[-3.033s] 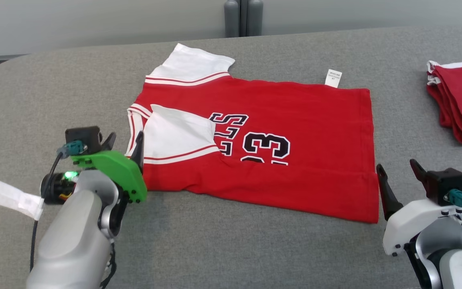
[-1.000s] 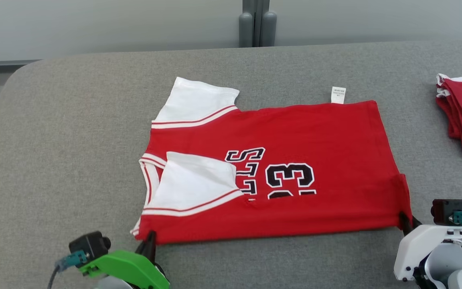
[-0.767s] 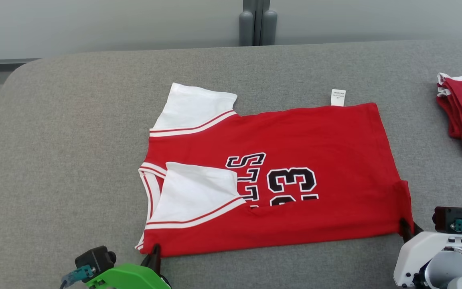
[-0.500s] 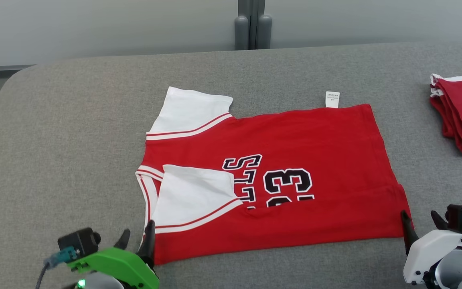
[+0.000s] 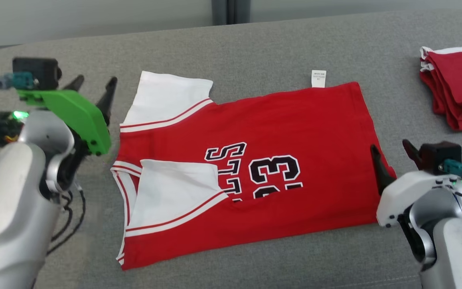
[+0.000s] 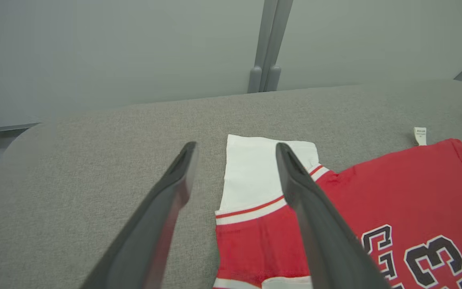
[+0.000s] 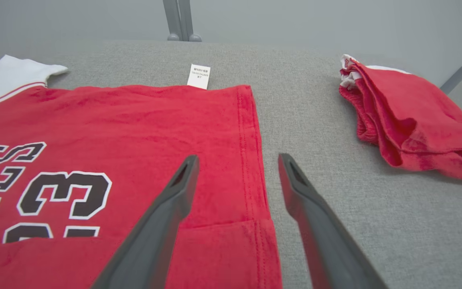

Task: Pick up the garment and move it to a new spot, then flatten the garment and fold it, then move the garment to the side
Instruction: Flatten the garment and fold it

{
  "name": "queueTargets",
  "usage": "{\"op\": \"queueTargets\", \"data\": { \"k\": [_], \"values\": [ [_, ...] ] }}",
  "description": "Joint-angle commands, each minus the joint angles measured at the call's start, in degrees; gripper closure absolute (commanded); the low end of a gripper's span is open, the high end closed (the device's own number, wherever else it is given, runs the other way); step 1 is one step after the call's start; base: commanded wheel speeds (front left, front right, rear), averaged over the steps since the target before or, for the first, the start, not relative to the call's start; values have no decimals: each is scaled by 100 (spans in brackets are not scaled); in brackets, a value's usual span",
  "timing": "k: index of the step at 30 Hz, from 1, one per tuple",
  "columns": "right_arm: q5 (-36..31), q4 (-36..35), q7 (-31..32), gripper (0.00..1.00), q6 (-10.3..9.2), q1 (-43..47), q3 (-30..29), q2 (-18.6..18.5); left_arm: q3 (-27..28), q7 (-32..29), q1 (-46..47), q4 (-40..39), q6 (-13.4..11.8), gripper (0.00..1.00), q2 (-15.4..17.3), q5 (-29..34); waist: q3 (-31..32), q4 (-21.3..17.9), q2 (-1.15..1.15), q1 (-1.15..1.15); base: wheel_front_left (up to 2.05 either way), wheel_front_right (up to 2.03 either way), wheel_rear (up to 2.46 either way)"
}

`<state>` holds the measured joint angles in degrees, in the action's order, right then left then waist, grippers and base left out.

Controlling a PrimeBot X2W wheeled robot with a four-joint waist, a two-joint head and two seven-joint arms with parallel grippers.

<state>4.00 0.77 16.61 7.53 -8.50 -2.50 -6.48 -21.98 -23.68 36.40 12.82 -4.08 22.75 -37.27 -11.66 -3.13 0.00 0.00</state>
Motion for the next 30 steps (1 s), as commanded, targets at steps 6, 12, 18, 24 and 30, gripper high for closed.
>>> {"op": "queueTargets", "data": {
  "k": [6, 12, 18, 24, 30],
  "values": [
    [125, 222, -226, 0, -10, -885, 519, -50, -122, -527, 1111, 997, 306, 0, 224, 125, -1061, -814, 0, 0, 0, 0, 0],
    [186, 516, -521, 0, -11, -1516, 803, -116, 110, -1011, 1617, 1667, 522, 0, 519, -201, -1631, -1233, 0, 0, 0, 0, 0],
    [187, 652, -677, 0, -11, -1705, 823, -125, 237, -1125, 1488, 1610, 584, 0, 733, -360, -1793, -1303, 0, 0, 0, 0, 0],
    [171, 770, -757, 0, -11, -1841, 878, -70, 293, -1088, 1429, 1473, 533, 0, 800, -414, -1879, -1329, 0, 0, 0, 0, 0],
    [207, 834, -789, 0, -11, -2024, 1038, -58, 257, -1030, 1594, 1504, 377, 0, 865, -245, -1976, -1425, 0, 0, 0, 0, 0]
  ]
}}
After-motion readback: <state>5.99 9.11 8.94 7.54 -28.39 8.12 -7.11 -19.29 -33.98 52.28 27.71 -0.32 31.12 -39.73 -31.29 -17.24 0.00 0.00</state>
